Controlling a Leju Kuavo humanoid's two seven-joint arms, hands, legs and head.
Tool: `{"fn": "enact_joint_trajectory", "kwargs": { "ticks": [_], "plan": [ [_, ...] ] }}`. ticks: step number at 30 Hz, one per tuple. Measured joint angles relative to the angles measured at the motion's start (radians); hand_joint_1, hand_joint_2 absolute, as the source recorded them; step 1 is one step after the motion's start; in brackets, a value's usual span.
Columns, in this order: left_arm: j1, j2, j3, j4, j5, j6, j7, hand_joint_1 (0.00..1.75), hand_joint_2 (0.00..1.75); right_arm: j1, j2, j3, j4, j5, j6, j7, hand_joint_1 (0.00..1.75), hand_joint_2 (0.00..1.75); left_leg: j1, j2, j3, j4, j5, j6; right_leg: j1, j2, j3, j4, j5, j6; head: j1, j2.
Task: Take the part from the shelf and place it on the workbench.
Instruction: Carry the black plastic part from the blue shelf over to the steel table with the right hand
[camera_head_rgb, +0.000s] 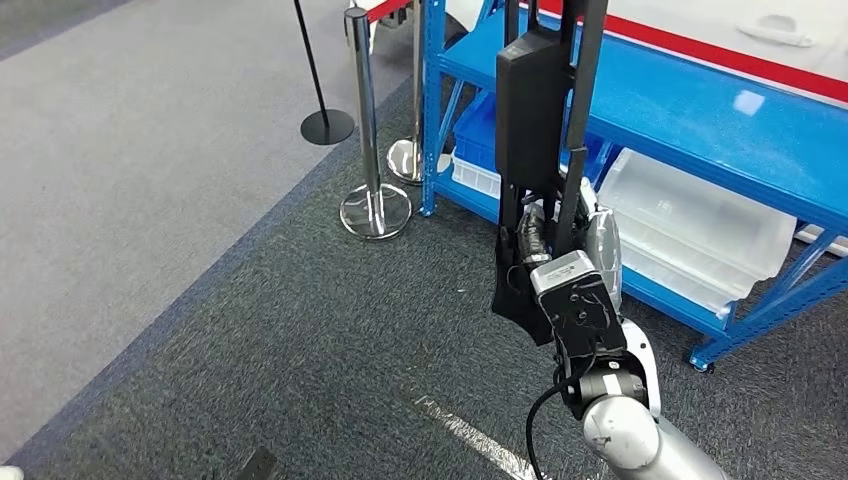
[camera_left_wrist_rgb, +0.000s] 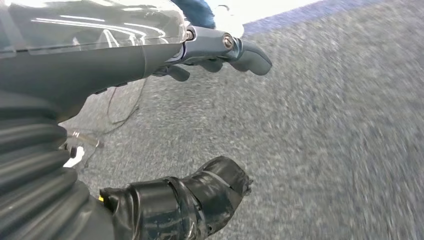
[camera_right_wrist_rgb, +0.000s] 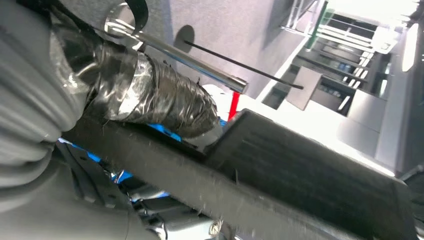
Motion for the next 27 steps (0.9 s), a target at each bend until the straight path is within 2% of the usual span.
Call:
{"fn": "enact_joint_trajectory", "kwargs": {
  "ticks": [1, 2, 3, 4, 5, 6, 7, 8, 9, 10, 11, 12, 13, 14, 15, 16, 17, 18, 19, 20, 21, 22, 23, 25, 26, 27],
  "plan": [
    [-0.001, 0.002, 0.0, 0.0, 0.002, 0.0, 0.0, 0.0, 1.75, 0.005, 0.005, 0.001, 0.008, 0.016, -0.004, -0.001, 1.75, 1.75, -0.001, -0.015, -0.001, 0.002, 0.0, 0.0, 0.0, 0.004, -0.018, 0.034, -0.004, 0.0, 0.001, 0.0],
    [0.001, 0.004, 0.002, 0.0, 0.004, 0.001, -0.002, 0.0, 1.75, 0.009, 0.01, 0.003, 0.014, 0.033, -0.007, -0.001, 1.75, 1.75, -0.001, -0.031, -0.002, 0.006, -0.001, 0.0, 0.0, 0.006, -0.02, 0.032, 0.011, 0.0, 0.001, 0.0],
    [0.004, 0.007, 0.004, 0.0, 0.007, 0.001, -0.005, 0.0, 1.75, 0.012, 0.016, 0.005, 0.02, 0.048, -0.009, 0.0, 1.75, 1.75, -0.001, -0.047, -0.002, 0.011, -0.002, -0.002, -0.001, 0.01, -0.003, -0.009, 0.043, -0.001, 0.001, 0.0],
    [0.009, 0.011, 0.008, 0.0, 0.01, 0.001, -0.009, 0.0, 1.75, 0.014, 0.022, 0.008, 0.025, 0.062, -0.009, 0.001, 1.75, 1.75, 0.0, -0.063, -0.005, 0.018, -0.005, -0.005, -0.004, 0.025, 0.025, -0.074, 0.08, -0.001, 0.001, 0.0],
    [0.013, 0.015, 0.015, 0.0, 0.011, 0.001, -0.013, 0.0, 1.75, 0.014, 0.027, 0.011, 0.029, 0.076, -0.009, 0.003, 1.75, 1.75, -0.001, -0.077, -0.01, 0.027, -0.009, -0.01, -0.008, 0.051, 0.052, -0.138, 0.104, -0.001, 0.001, 0.0],
    [0.017, 0.02, 0.024, 0.0, 0.009, 0.001, -0.016, 0.0, 1.75, 0.015, 0.033, 0.015, 0.033, 0.09, -0.009, 0.005, 1.75, 1.75, -0.002, -0.09, -0.018, 0.036, -0.011, -0.016, -0.012, 0.074, 0.072, -0.182, 0.117, -0.001, 0.0, 0.0],
    [0.021, 0.025, 0.037, 0.0, 0.002, 0.001, -0.019, 0.0, 1.75, 0.015, 0.039, 0.02, 0.037, 0.102, -0.009, 0.007, 1.75, 1.75, 0.0, -0.102, -0.027, 0.043, -0.012, -0.023, -0.012, 0.091, 0.081, -0.205, 0.119, -0.001, 0.0, 0.0],
    [0.025, 0.031, 0.051, 0.0, -0.007, 0.001, -0.022, 0.0, 1.75, 0.016, 0.045, 0.025, 0.042, 0.114, -0.009, 0.008, 1.75, 1.75, 0.002, -0.115, -0.035, 0.045, -0.01, -0.029, -0.011, 0.093, 0.083, -0.208, 0.114, -0.002, 0.0, 0.0],
    [0.031, 0.036, 0.066, 0.0, -0.019, 0.002, -0.027, 0.0, 1.75, 0.016, 0.051, 0.031, 0.047, 0.126, -0.009, 0.009, 1.75, 1.75, 0.005, -0.128, -0.041, 0.044, -0.007, -0.036, -0.01, 0.08, 0.083, -0.208, 0.116, -0.006, 0.0, 0.0],
    [0.039, 0.039, 0.082, 0.0, -0.031, 0.002, -0.032, 0.0, 1.75, 0.016, 0.056, 0.036, 0.053, 0.138, -0.01, 0.01, 1.75, 1.75, 0.007, -0.125, -0.044, 0.045, -0.006, -0.042, -0.01, 0.066, 0.085, -0.212, 0.118, -0.012, -0.001, 0.0],
    [0.046, 0.041, 0.095, 0.0, -0.042, 0.002, -0.037, 0.0, 1.75, 0.015, 0.062, 0.041, 0.059, 0.15, -0.011, 0.01, 1.75, 1.75, 0.005, -0.104, -0.051, 0.056, -0.012, -0.048, -0.011, 0.053, 0.088, -0.217, 0.12, -0.018, -0.004, 0.0],
    [0.051, 0.044, 0.106, 0.001, -0.051, 0.002, -0.04, 0.0, 1.75, 0.015, 0.067, 0.045, 0.064, 0.162, -0.012, 0.01, 1.75, 1.75, 0.003, -0.071, -0.067, 0.085, -0.028, -0.054, -0.013, 0.038, 0.092, -0.221, 0.121, -0.023, -0.008, 0.0],
    [0.054, 0.045, 0.115, 0.001, -0.056, 0.002, -0.042, 0.0, 1.75, 0.016, 0.072, 0.048, 0.068, 0.169, -0.014, 0.011, 1.75, 1.75, 0.001, -0.031, -0.092, 0.134, -0.052, -0.06, -0.013, 0.023, 0.094, -0.224, 0.122, -0.027, -0.013, 0.0],
    [0.054, 0.046, 0.123, 0.001, -0.06, 0.002, -0.044, 0.0, 1.75, 0.018, 0.075, 0.05, 0.071, 0.174, -0.015, 0.011, 1.75, 1.75, 0.001, -0.001, -0.124, 0.195, -0.08, -0.066, -0.012, 0.007, 0.096, -0.226, 0.121, -0.03, -0.016, 0.0],
    [0.054, 0.046, 0.132, 0.001, -0.063, 0.002, -0.045, 0.0, 1.75, 0.02, 0.077, 0.052, 0.074, 0.176, -0.015, 0.011, 1.75, 1.75, 0.004, 0.013, -0.157, 0.255, -0.102, -0.07, -0.011, -0.01, 0.096, -0.226, 0.12, -0.031, -0.017, 0.0],
    [0.056, 0.046, 0.139, 0.001, -0.066, 0.002, -0.045, 0.0, 1.75, 0.023, 0.078, 0.054, 0.078, 0.177, -0.016, 0.012, 1.75, 1.75, 0.006, 0.02, -0.179, 0.294, -0.111, -0.072, -0.011, -0.025, 0.097, -0.226, 0.118, -0.031, -0.017, 0.0],
    [0.058, 0.046, 0.146, 0.001, -0.069, 0.002, -0.046, 0.0, 1.75, 0.027, 0.08, 0.057, 0.081, 0.178, -0.017, 0.012, 1.75, 1.75, 0.008, 0.024, -0.182, 0.297, -0.102, -0.073, -0.011, -0.041, 0.098, -0.226, 0.116, -0.031, -0.017, 0.0],
    [0.061, 0.046, 0.152, 0.001, -0.073, 0.002, -0.045, 0.0, 1.75, 0.032, 0.08, 0.058, 0.083, 0.179, -0.018, 0.012, 1.75, 1.75, 0.009, 0.029, -0.164, 0.263, -0.077, -0.072, -0.011, -0.055, 0.101, -0.226, 0.114, -0.029, -0.017, 0.0],
    [0.064, 0.046, 0.156, 0.001, -0.077, 0.002, -0.044, 0.0, 1.75, 0.039, 0.08, 0.059, 0.084, 0.181, -0.021, 0.012, 1.75, 1.75, 0.008, 0.042, -0.128, 0.199, -0.043, -0.069, -0.01, -0.068, 0.105, -0.226, 0.11, -0.026, -0.017, 0.0],
    [0.066, 0.046, 0.159, 0.001, -0.083, 0.002, -0.044, 0.0, 1.75, 0.047, 0.08, 0.06, 0.084, 0.183, -0.023, 0.012, 1.75, 1.75, 0.004, 0.065, -0.09, 0.13, -0.019, -0.063, -0.009, -0.08, 0.11, -0.227, 0.107, -0.023, -0.017, 0.0],
    [0.067, 0.047, 0.163, 0.001, -0.091, 0.002, -0.043, 0.0, 1.75, 0.056, 0.08, 0.059, 0.084, 0.184, -0.026, 0.012, 1.75, 1.75, -0.001, 0.086, -0.059, 0.074, -0.002, -0.055, -0.007, -0.092, 0.116, -0.228, 0.103, -0.019, -0.016, 0.0],
    [0.068, 0.047, 0.169, 0.001, -0.101, 0.002, -0.042, 0.0, 1.75, 0.067, 0.08, 0.058, 0.084, 0.184, -0.028, 0.011, 1.75, 1.75, -0.006, 0.101, -0.041, 0.042, 0.003, -0.046, -0.004, -0.102, 0.121, -0.231, 0.101, -0.013, -0.016, 0.0],
    [0.069, 0.046, 0.176, 0.001, -0.111, 0.002, -0.041, 0.0, 1.75, 0.078, 0.08, 0.057, 0.084, 0.182, -0.03, 0.009, 1.75, 1.75, -0.01, 0.104, -0.037, 0.033, -0.001, -0.037, -0.002, -0.112, 0.126, -0.235, 0.099, -0.008, -0.015, 0.0],
    [0.077, 0.046, 0.192, 0.001, -0.127, 0.002, -0.039, 0.0, 1.75, 0.098, 0.08, 0.055, 0.084, 0.178, -0.031, 0.005, 1.75, 1.75, -0.007, 0.08, -0.033, 0.027, 0.002, -0.024, 0.0, -0.124, 0.136, -0.243, 0.095, 0.005, -0.015, 0.0],
    [0.081, 0.046, 0.198, 0.001, -0.137, 0.002, -0.038, 0.0, 1.75, 0.106, 0.08, 0.055, 0.084, 0.177, -0.031, 0.003, 1.75, 1.75, -0.004, 0.068, -0.027, 0.019, 0.004, -0.019, -0.001, -0.108, 0.139, -0.239, 0.088, 0.01, -0.013, 0.0],
    [0.085, 0.046, 0.203, 0.001, -0.147, 0.002, -0.036, 0.0, 1.75, 0.111, 0.08, 0.054, 0.084, 0.178, -0.031, 0.0, 1.75, 1.75, -0.001, 0.057, -0.02, 0.011, 0.007, -0.012, -0.002, -0.082, 0.131, -0.216, 0.072, 0.013, -0.011, 0.0]
  ]
}}
